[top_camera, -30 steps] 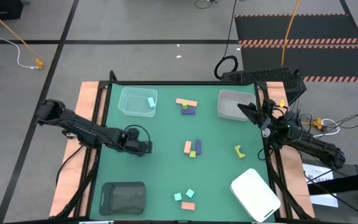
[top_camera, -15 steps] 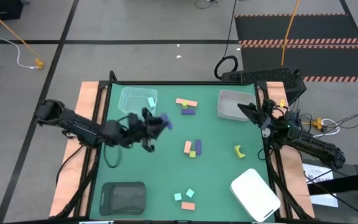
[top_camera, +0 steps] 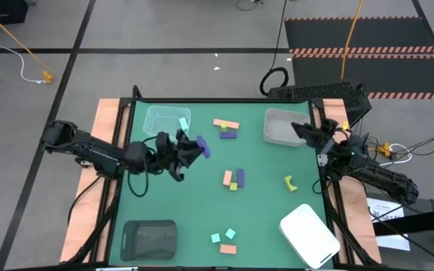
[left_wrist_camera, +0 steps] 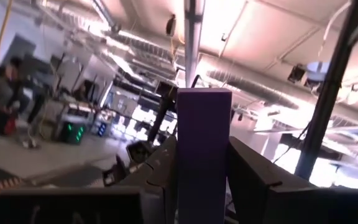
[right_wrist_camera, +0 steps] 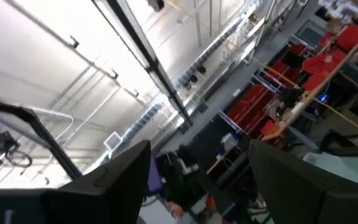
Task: Sort & place blocks by color
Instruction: Put the bottom left violet block into the black bin
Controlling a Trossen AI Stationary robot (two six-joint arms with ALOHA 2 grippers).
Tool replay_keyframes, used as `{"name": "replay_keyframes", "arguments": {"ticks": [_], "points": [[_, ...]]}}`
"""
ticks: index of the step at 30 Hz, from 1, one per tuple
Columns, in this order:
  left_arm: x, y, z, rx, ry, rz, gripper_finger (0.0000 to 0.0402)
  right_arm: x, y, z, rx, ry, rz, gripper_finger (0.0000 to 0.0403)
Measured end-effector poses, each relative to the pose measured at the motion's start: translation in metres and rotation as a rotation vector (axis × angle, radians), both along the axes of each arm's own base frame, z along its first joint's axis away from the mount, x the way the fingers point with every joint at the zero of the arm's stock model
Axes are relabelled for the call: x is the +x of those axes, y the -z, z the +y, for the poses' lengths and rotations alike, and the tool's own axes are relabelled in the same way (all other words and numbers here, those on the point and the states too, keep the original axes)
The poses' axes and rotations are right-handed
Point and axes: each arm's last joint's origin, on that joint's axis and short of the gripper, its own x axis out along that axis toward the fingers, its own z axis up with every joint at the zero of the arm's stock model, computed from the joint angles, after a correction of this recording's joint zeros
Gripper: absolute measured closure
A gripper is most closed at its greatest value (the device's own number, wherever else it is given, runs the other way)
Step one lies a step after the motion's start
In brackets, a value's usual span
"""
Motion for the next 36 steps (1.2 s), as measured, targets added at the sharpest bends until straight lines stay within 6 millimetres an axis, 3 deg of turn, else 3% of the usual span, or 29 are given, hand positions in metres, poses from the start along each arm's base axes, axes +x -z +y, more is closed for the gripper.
{"name": "replay_keyframes", "arguments": {"ticks": [9,14,18,23,29,33,36], "points": [[0.009,0.026,-0.002,-0.172,0.137,0.253,0.0299,-0.001,-0.005,0.0,-0.017,0.017,-0.016,0.0138],[0.011,0.045,-0.005,-0.396,0.344,0.448,0.0299,0.001,-0.014,-0.001,0.022,-0.01,-0.019,0.0138],[0.009,0.049,-0.019,-0.5,0.544,0.538,0.0299,0.005,-0.025,-0.002,0.008,-0.028,0.004,0.0138],[-0.001,0.058,-0.045,-0.643,0.872,0.761,0.0299,0.013,-0.04,-0.004,-0.018,-0.063,0.052,0.0138],[-0.028,0.064,-0.097,-0.856,1.155,1.059,0.0299,0.027,-0.049,-0.007,-0.012,-0.162,0.114,0.0138],[-0.051,0.067,-0.13,-0.934,1.239,1.222,0.0299,0.035,-0.044,-0.007,0.006,-0.196,0.166,0.0138],[-0.069,0.078,-0.145,-0.99,1.177,1.419,0.0299,0.04,-0.04,-0.007,0.002,-0.208,0.202,0.0138]]}}
